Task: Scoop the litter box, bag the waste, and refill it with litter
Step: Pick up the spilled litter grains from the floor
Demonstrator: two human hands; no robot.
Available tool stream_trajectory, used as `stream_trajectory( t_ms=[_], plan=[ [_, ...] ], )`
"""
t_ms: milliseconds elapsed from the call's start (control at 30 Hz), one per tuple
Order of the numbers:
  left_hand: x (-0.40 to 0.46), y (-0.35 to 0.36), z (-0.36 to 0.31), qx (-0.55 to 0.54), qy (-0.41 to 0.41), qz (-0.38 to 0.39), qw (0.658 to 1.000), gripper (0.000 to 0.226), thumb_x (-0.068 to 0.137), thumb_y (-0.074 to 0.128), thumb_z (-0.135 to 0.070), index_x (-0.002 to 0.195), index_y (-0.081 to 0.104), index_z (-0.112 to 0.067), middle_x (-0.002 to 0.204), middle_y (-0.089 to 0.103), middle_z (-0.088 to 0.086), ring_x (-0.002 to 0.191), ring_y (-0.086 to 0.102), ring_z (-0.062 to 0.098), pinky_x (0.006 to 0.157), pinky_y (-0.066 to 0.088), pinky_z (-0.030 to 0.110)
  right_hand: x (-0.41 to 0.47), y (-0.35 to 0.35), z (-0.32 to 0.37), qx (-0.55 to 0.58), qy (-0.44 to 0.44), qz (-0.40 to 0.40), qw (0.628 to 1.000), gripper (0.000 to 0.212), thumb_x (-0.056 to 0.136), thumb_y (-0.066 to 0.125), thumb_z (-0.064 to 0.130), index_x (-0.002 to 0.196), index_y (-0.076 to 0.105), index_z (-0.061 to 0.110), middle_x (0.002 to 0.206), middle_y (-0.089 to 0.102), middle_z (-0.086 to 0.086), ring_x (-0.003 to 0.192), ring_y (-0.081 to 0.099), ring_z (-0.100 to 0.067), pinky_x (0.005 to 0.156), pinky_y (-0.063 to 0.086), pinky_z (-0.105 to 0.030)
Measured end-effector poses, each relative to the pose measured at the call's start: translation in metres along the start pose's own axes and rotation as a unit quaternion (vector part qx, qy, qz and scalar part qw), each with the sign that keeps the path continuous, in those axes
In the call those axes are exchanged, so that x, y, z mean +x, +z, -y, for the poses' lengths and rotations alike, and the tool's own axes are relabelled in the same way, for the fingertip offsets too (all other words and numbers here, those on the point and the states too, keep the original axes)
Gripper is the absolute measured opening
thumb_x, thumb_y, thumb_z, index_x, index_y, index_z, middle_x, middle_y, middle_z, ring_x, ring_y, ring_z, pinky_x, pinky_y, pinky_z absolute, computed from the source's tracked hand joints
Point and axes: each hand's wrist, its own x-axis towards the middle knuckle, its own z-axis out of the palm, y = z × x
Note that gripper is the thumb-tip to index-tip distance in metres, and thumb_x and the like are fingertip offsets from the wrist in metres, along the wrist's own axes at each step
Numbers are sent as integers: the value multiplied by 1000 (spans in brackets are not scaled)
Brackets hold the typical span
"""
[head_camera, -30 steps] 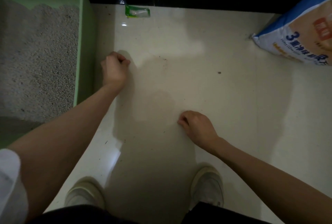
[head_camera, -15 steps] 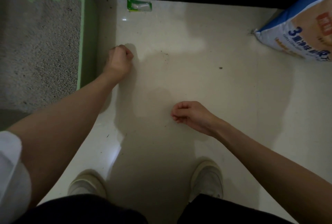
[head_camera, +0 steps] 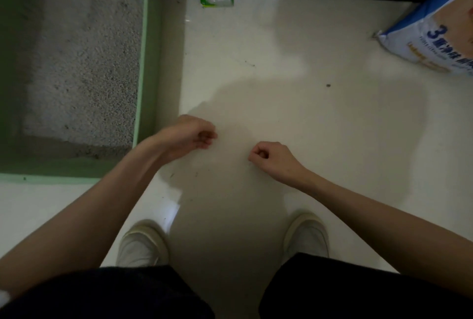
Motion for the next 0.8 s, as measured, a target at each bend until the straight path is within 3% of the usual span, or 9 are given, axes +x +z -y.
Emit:
stream_trajectory(
  t_ms=[100,267,400,567,800],
  plan=[
    [-19,-5,23,8,22,10,1000,21,85,54,6,67,57,-3,57,61,5,49,57,8,49,49,14,-1,4,3,-3,7,-8,1000,13,91,53,21,81,60,18,79,58,2,74,50,-12,55,32,-9],
    [-31,-11,69,124,39,-96,987,26,87,53,-2,63,54,-11,57,55,2,52,48,14,47,39,21,-9,4,5,-47,19,21,998,25,92,51,23,95,67,4,89,61,-3,80,51,-15,60,34,-24],
    [-39,-13,88,360,100,-173,911,10,89,57,-22,82,55,-16,76,52,-3,72,46,14,61,26,25,-15,5,3,-95,10,-19,995,21,92,52,21,100,66,8,102,66,-7,83,49,-13,68,31,-21],
    [-40,-16,98,363,127,-186,904,18,86,63,-23,95,58,-10,82,54,0,77,47,15,60,24,21,-19,4,-3,-150,4,-50,987,22,90,56,24,108,59,12,92,58,-7,96,56,-27,70,30,-23],
    [-41,-12,109,372,115,-179,904,25,83,66,-20,101,55,-7,85,55,5,83,53,26,72,39,30,-10,15,-4,-225,-24,-31,974,31,91,56,34,111,53,12,107,65,-14,99,58,-32,80,43,-34]
  ],
)
